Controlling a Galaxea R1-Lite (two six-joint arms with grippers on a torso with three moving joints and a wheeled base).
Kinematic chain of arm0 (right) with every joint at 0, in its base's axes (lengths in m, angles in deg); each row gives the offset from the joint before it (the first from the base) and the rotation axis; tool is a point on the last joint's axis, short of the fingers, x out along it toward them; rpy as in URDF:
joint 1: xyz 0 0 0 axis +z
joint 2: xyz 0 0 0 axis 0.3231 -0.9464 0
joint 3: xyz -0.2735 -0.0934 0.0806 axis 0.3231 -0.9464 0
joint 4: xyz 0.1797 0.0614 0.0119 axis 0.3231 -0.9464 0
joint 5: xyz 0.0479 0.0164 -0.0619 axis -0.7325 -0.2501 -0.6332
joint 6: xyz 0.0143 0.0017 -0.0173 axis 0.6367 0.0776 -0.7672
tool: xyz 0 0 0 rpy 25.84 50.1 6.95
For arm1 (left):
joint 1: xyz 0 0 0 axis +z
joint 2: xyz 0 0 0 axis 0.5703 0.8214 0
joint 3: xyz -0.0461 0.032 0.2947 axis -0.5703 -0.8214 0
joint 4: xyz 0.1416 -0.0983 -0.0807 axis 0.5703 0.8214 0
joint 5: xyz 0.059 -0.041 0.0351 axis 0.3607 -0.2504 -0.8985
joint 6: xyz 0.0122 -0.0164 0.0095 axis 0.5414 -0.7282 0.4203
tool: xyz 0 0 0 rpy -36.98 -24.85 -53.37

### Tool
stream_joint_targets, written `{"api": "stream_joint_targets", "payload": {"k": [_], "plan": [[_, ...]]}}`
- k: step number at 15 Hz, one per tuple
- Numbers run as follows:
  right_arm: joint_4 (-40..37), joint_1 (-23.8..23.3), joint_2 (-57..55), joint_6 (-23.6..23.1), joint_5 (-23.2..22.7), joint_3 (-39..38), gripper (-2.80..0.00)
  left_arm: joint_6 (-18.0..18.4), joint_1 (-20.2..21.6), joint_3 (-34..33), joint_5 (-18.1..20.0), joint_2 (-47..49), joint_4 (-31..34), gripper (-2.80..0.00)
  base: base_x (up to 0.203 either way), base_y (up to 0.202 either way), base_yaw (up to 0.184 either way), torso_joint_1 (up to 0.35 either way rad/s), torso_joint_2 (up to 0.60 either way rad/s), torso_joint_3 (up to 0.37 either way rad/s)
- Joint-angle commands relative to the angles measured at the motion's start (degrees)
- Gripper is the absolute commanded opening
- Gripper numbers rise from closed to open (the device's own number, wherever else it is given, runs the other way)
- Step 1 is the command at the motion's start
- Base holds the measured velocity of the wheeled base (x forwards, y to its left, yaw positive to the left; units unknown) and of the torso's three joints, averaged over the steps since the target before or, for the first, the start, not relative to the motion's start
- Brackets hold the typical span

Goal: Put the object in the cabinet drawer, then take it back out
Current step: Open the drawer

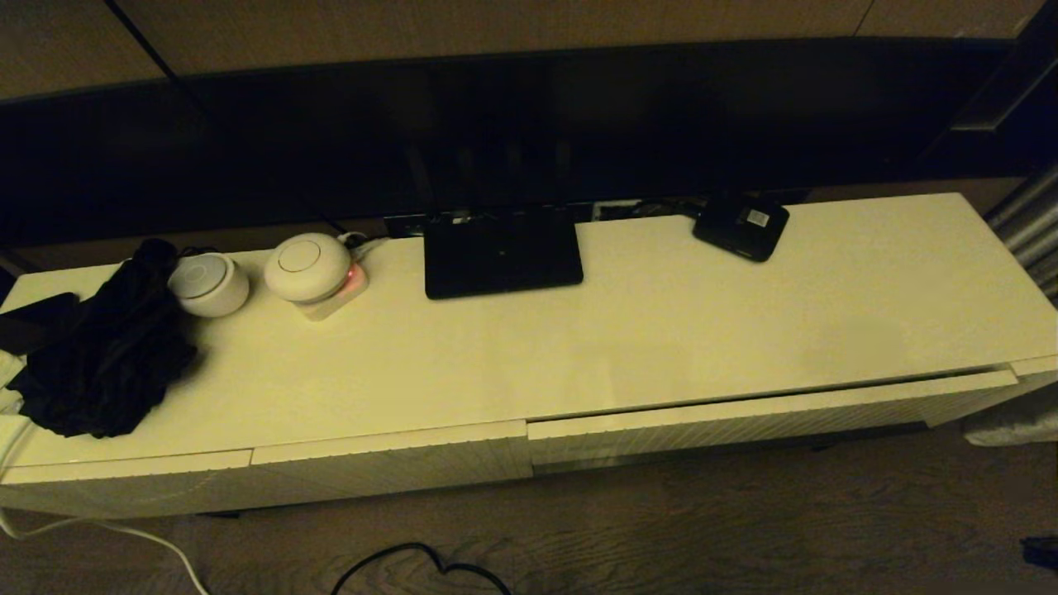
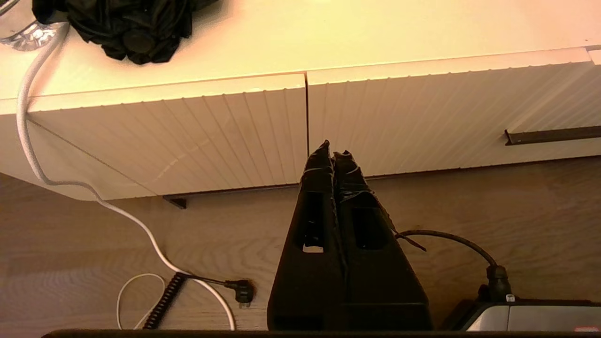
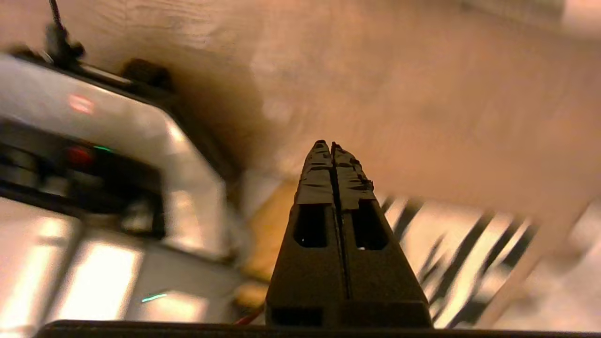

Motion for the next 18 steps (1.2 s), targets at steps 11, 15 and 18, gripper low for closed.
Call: {"api": "stream_joint_targets", "payload": {"k": [11, 15, 18], "plan": [[51.4, 7.4, -12.4, -41.0, -2.2, -22.8, -2.80, 0.0, 0.0, -0.2, -0.1, 0.0, 0.0, -2.80, 0.000, 0.000, 0.000, 0.000, 0.00, 0.000], [52.5, 9.3, -18.0, -48.9, -2.6, -22.9, -2.80, 0.0, 0.0, -0.2, 0.0, 0.0, 0.0, -2.80, 0.000, 0.000, 0.000, 0.000, 0.00, 0.000], [52.9, 13.7, -23.3, -50.6, -2.9, -22.9, -2.80, 0.0, 0.0, -0.2, -0.1, 0.0, 0.0, -2.80, 0.000, 0.000, 0.000, 0.000, 0.00, 0.000]]}}
